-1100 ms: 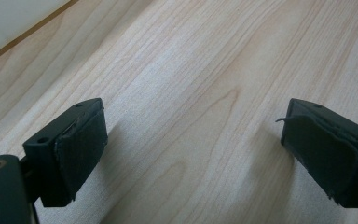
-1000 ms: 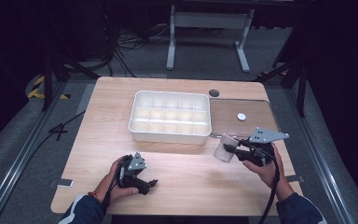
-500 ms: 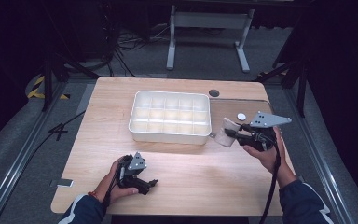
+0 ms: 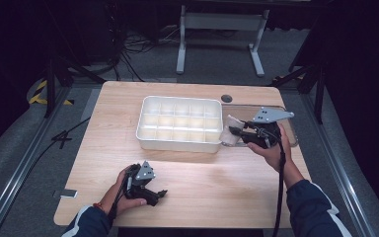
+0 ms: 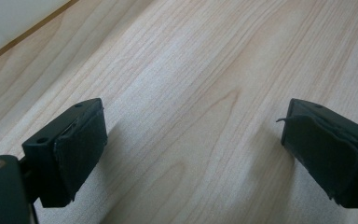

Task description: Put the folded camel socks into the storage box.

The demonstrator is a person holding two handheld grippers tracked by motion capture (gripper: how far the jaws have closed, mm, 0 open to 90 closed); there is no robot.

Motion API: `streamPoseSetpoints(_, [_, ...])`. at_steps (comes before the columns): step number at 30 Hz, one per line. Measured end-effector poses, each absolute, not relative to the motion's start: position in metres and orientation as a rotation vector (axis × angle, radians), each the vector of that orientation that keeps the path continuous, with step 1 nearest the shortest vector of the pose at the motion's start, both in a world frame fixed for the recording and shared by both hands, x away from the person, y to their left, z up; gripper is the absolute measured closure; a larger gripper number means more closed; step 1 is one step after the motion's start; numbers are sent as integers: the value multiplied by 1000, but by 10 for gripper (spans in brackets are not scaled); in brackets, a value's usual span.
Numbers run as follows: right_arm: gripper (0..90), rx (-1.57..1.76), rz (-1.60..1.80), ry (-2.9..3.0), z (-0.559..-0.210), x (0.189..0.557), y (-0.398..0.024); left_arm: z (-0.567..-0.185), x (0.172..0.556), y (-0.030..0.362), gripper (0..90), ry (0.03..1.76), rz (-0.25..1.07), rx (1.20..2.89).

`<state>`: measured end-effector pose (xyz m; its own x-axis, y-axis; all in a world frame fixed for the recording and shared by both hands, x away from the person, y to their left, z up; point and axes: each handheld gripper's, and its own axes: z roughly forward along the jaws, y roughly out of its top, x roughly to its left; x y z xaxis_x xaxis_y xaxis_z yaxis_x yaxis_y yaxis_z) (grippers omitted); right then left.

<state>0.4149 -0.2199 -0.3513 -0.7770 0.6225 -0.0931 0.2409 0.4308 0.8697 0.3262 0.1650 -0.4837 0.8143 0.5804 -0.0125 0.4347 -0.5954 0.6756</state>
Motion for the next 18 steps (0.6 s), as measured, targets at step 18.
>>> streamPoseSetpoints(18, [679, 750, 1199, 2320, -358, 448, -187, -484, 326, 165, 68, 741, 271, 2303])
